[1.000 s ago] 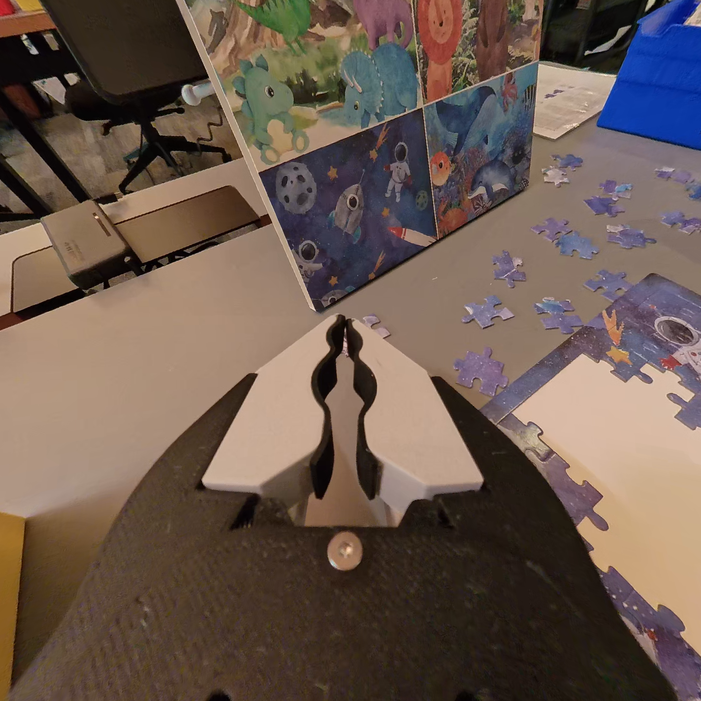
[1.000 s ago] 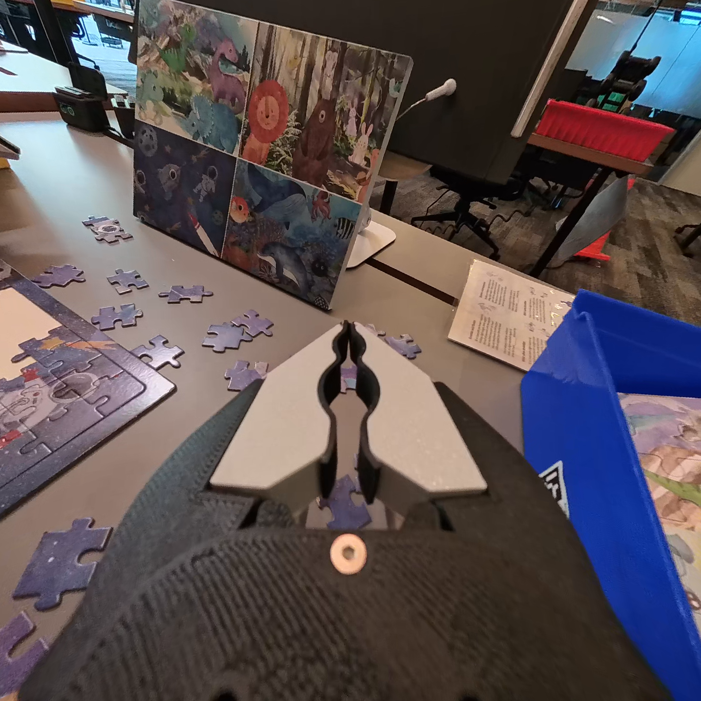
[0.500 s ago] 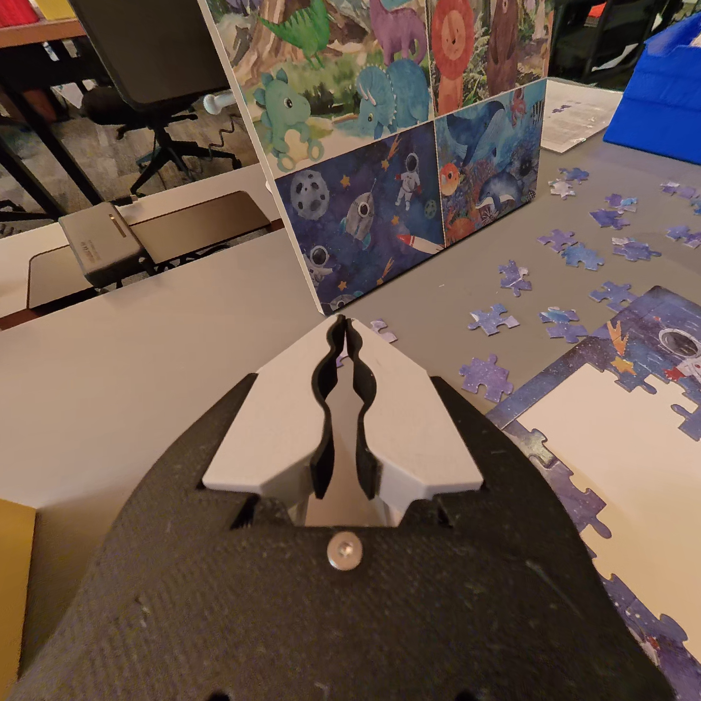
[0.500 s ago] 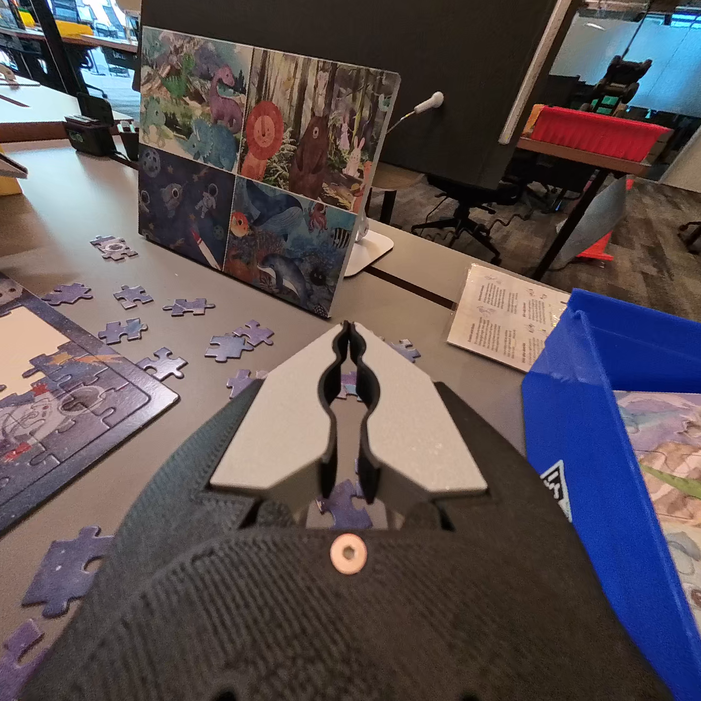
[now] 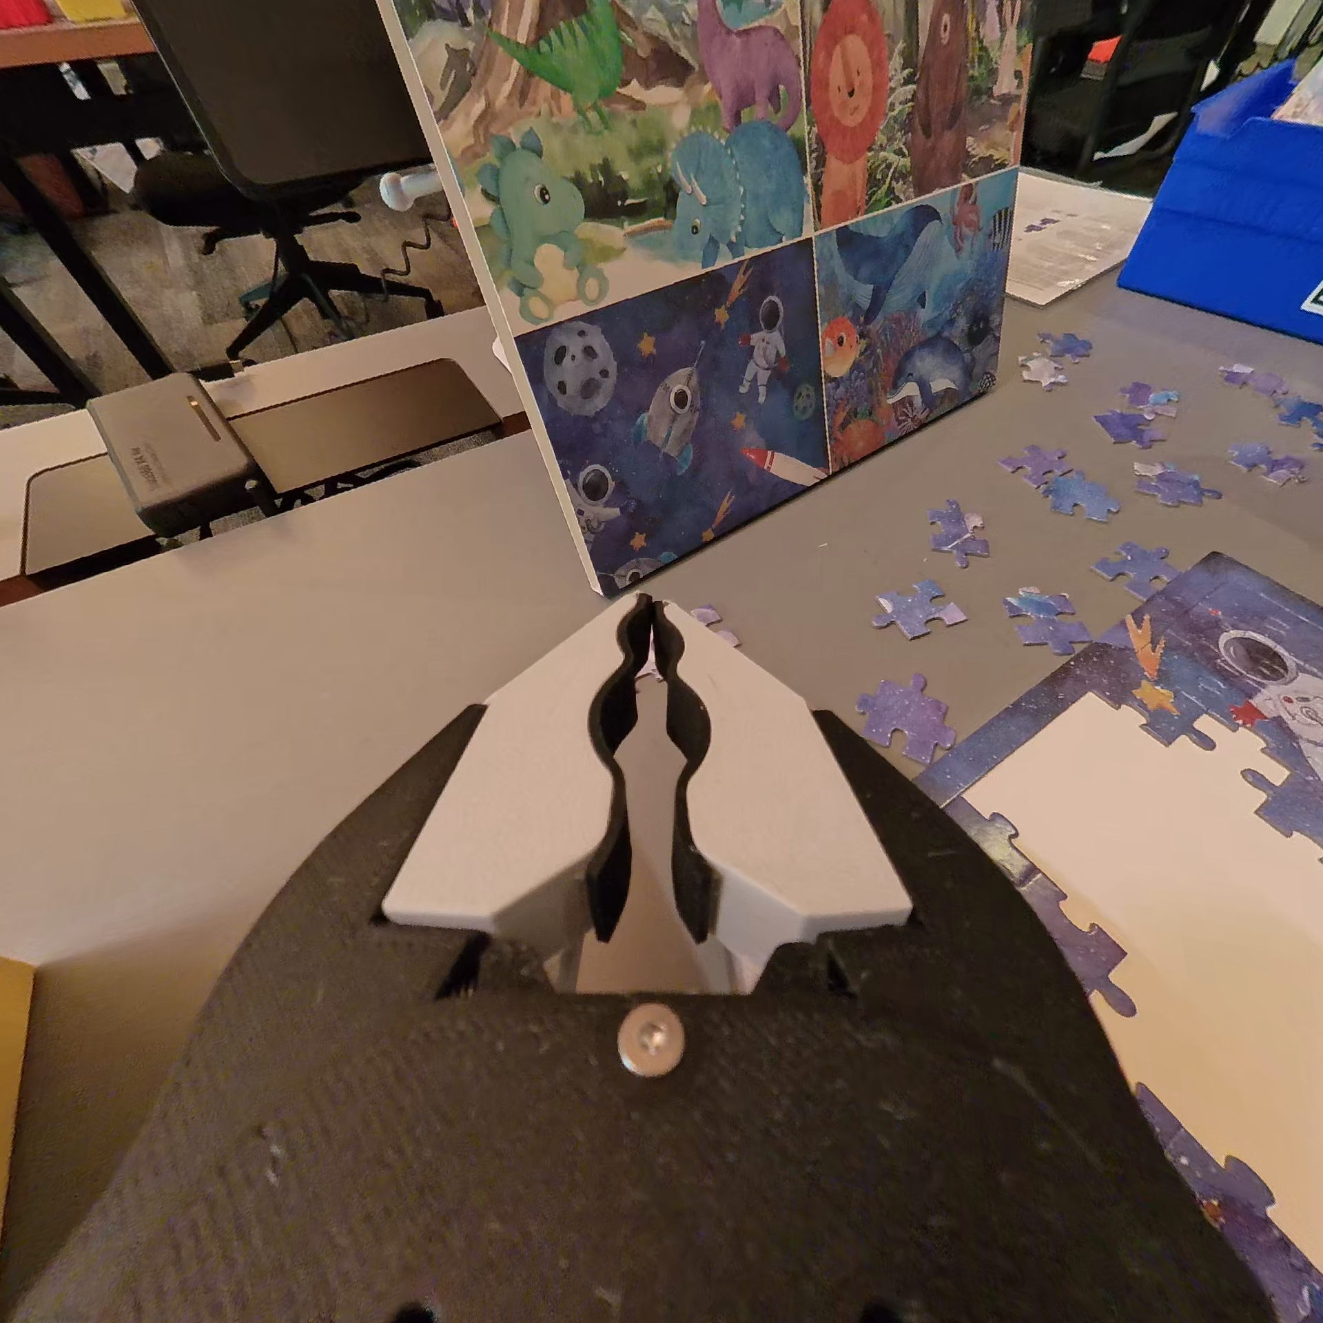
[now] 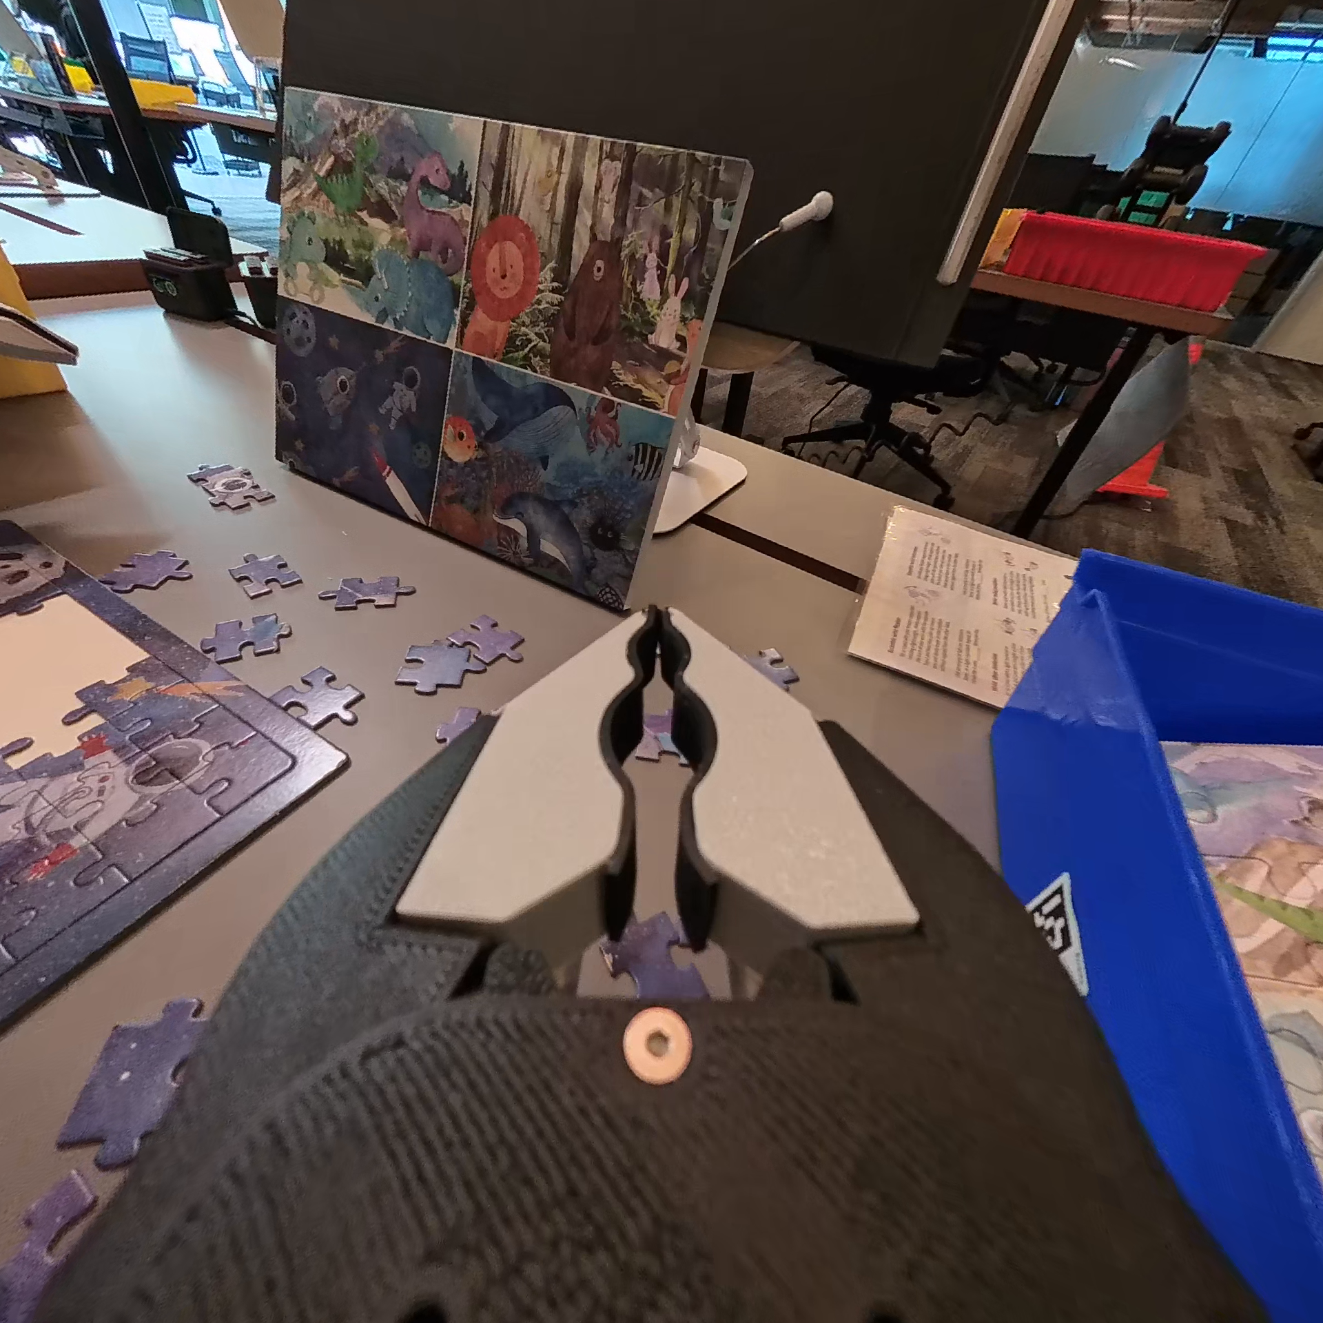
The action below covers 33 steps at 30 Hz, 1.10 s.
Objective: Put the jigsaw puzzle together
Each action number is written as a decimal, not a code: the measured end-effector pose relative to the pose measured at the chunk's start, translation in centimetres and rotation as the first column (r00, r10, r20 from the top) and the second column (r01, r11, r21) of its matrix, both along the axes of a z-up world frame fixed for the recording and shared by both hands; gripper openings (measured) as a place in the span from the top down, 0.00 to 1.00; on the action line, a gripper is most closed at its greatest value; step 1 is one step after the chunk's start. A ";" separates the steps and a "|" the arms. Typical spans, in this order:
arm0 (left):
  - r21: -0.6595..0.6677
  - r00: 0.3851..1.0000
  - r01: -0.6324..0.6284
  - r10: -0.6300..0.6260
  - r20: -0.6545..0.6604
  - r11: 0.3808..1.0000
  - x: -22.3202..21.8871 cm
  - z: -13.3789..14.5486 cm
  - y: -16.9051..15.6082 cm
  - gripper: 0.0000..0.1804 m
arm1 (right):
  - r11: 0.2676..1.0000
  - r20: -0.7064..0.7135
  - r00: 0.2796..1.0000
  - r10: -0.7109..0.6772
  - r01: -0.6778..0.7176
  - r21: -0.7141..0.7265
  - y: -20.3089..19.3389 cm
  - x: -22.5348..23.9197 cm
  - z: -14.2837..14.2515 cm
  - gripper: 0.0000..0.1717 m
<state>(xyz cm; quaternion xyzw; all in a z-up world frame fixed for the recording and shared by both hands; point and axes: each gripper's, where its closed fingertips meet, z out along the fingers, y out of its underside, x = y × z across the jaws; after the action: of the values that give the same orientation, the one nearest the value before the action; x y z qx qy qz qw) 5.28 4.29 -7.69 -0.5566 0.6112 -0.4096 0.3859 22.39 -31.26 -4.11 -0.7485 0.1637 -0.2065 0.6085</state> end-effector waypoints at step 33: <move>0.017 0.999 0.010 -0.010 -0.030 1.000 0.2 -0.9 -0.1 1.00 | 1.000 0.039 0.999 -0.019 0.018 0.012 -0.2 0.1 0.6 1.00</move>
<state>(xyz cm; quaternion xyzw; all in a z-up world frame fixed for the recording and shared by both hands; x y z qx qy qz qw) 5.44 4.16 -8.54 -0.5563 0.6232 -0.3979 0.3792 22.46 -31.50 -3.53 -0.7391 0.1600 -0.2257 0.6142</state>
